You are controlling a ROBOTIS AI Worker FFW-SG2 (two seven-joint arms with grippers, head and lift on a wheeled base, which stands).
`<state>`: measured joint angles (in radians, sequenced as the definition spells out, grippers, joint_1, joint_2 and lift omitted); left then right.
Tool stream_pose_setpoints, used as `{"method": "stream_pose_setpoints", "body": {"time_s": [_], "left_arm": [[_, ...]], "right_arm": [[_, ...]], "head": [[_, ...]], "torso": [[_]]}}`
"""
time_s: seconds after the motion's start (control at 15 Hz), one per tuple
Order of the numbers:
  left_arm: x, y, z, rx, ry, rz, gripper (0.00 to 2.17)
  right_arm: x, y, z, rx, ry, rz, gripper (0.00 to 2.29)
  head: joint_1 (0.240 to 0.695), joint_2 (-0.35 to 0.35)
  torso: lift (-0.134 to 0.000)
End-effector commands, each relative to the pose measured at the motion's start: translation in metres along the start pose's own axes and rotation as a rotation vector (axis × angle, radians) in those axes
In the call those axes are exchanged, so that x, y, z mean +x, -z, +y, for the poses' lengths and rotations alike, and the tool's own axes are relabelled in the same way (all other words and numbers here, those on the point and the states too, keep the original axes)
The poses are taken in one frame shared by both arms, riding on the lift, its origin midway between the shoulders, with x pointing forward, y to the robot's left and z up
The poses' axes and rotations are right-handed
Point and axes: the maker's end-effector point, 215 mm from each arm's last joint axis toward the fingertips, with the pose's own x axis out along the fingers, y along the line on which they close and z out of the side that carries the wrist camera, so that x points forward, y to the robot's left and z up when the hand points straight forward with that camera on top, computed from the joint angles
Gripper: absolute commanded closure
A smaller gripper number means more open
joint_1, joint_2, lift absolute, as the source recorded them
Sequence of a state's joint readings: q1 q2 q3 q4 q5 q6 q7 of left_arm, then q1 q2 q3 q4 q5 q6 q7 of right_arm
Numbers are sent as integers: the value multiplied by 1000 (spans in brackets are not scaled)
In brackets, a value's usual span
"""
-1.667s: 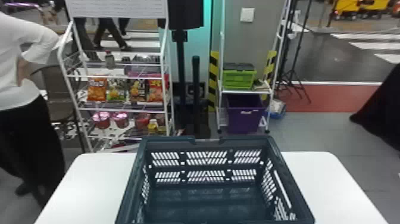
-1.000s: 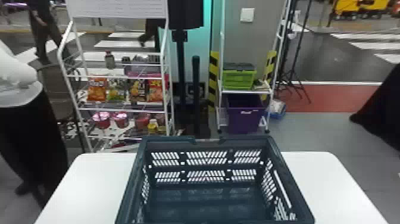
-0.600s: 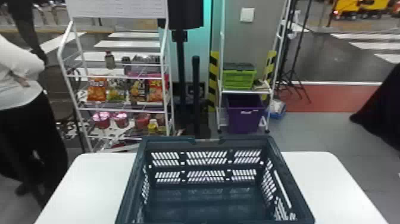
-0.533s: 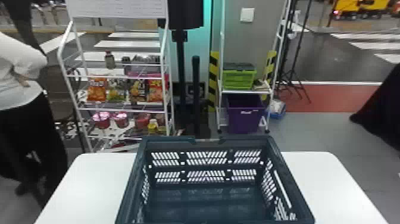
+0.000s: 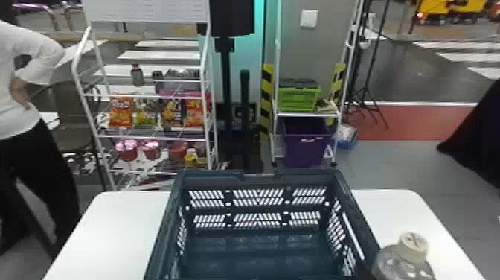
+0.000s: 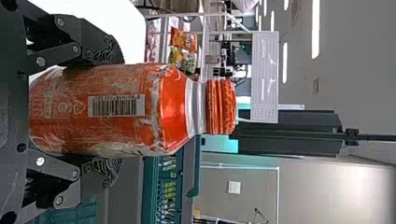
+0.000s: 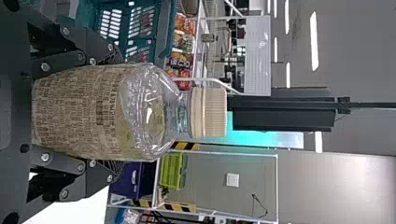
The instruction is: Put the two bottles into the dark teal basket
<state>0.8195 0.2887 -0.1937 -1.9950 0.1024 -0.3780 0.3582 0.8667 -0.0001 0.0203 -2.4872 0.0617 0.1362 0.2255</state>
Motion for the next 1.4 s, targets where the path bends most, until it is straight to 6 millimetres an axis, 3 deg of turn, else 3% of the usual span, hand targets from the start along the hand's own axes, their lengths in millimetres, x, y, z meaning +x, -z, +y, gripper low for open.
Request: {"method": "stream_pose_setpoints", "body": {"time_s": [0.0,0.13,0.27,0.47,0.53,0.67,0.8,1.0,1.33], "left_arm": [[-2,-3,-1,2,5,-3,2128],[-6,-9,-3,10,18,-9,2128],[-12,-9,-5,17,26,-4,2128],[-21,-7,-6,24,36,-1,2128],[-24,-7,-6,24,39,-1,2128],[-27,-5,-5,31,44,3,2128],[-37,-15,-1,10,44,-41,2128],[-43,-19,7,2,36,-67,2128],[-40,-22,9,0,38,-76,2128]], "right_arm": [[19,-18,17,9,-31,-18,2051],[30,-26,34,-15,-56,-29,2051],[39,-37,36,-34,-59,-56,2051],[59,-30,42,-48,-69,-13,2051],[71,-11,37,-39,-65,60,2051],[102,2,34,-18,-31,165,2051],[127,-1,61,-8,-15,230,2051],[144,32,73,-46,-20,415,2051],[180,73,58,-142,7,610,2051]], "head": [[499,0],[499,0],[499,0],[499,0],[499,0],[499,0],[499,0],[499,0],[499,0]], "torso": [[0],[0],[0],[0],[0],[0],[0],[0],[0]]}}
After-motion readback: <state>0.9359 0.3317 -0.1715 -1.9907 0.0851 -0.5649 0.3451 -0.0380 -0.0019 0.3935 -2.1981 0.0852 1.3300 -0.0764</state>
